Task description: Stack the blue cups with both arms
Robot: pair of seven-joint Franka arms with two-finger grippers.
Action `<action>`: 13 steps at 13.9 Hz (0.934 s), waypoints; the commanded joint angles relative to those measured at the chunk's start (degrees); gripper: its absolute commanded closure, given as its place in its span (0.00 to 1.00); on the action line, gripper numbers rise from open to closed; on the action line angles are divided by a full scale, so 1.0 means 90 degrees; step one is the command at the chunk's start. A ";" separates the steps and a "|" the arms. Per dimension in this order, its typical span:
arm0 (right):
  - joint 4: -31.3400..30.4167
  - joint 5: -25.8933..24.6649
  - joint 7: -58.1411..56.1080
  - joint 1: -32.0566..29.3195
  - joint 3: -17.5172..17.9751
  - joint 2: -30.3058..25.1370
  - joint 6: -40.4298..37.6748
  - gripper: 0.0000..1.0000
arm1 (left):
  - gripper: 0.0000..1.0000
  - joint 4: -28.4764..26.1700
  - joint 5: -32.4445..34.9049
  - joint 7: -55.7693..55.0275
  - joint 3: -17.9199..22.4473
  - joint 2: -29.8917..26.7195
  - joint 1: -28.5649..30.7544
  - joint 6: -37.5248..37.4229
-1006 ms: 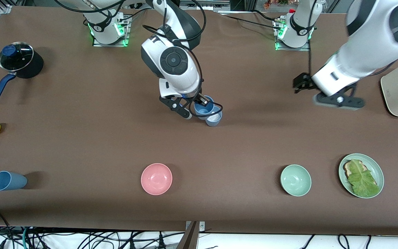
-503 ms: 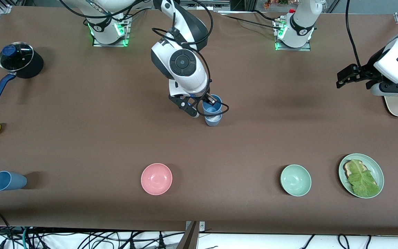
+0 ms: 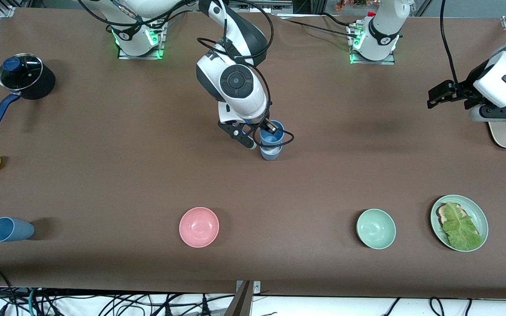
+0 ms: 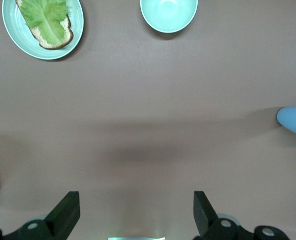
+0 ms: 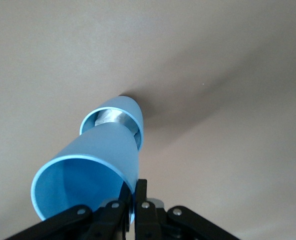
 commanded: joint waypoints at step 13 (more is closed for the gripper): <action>0.0285 0.0238 -0.1703 -0.1180 -0.0113 -0.0694 -0.1740 0.00 | 0.00 0.0066 -0.0014 0.0008 -0.0077 -0.0009 0.0081 -0.0087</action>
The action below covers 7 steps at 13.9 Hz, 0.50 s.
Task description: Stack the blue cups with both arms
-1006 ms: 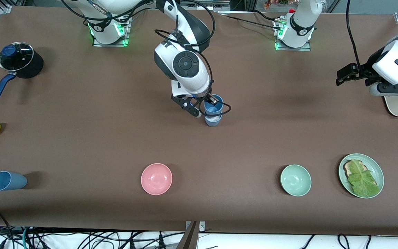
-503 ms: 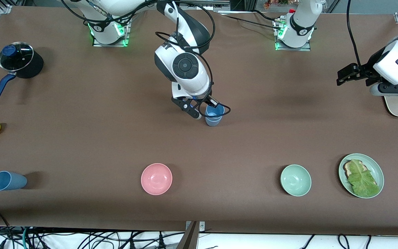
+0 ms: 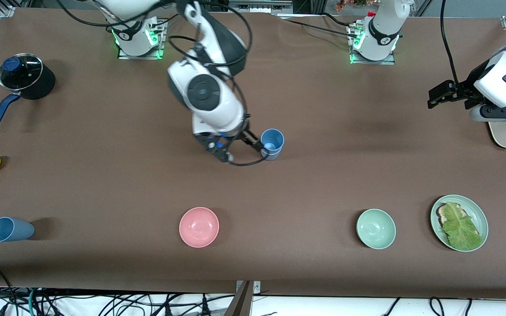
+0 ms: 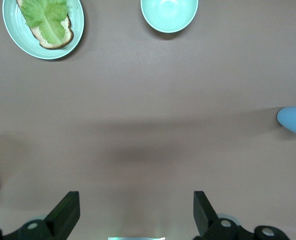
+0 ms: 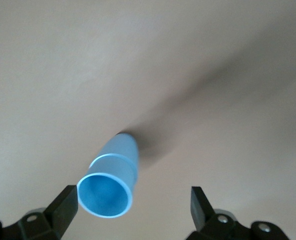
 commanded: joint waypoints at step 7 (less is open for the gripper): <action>-0.0323 0.0028 -0.3585 -0.0591 -0.1287 -0.0920 -0.1810 0.00 | 0.00 0.0066 -0.0014 0.0011 -0.0069 -0.0010 0.0042 -0.0095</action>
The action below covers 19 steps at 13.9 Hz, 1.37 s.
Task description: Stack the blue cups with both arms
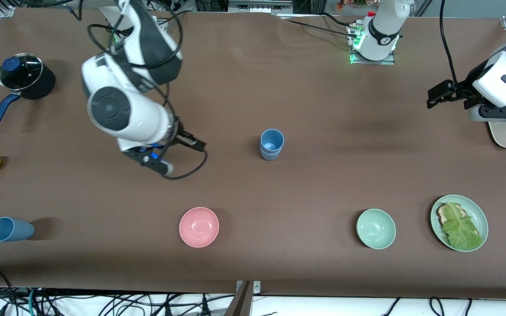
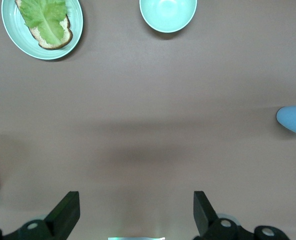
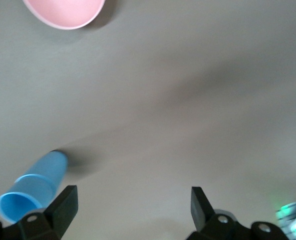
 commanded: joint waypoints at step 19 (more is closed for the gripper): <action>-0.3278 -0.1378 -0.5122 -0.2609 0.0002 -0.3948 0.0076 0.00 | 0.00 0.0056 -0.0014 0.0002 -0.0056 -0.0019 0.0042 -0.0124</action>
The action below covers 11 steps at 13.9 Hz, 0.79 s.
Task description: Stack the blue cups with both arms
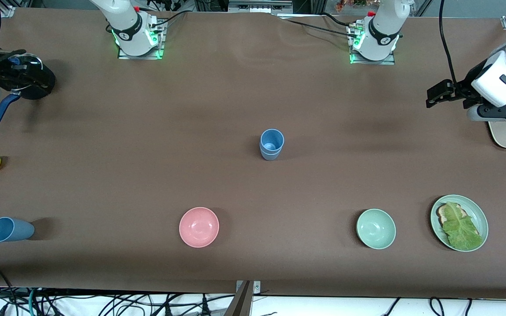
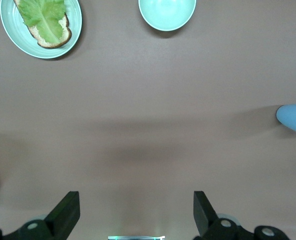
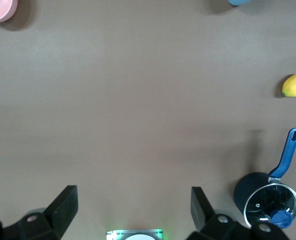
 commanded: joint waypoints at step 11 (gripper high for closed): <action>0.0258 0.0185 0.0021 -0.0009 0.0141 0.0404 0.0062 0.00 | 0.00 0.0063 -0.0014 0.0002 -0.0038 -0.0010 0.0033 -0.0091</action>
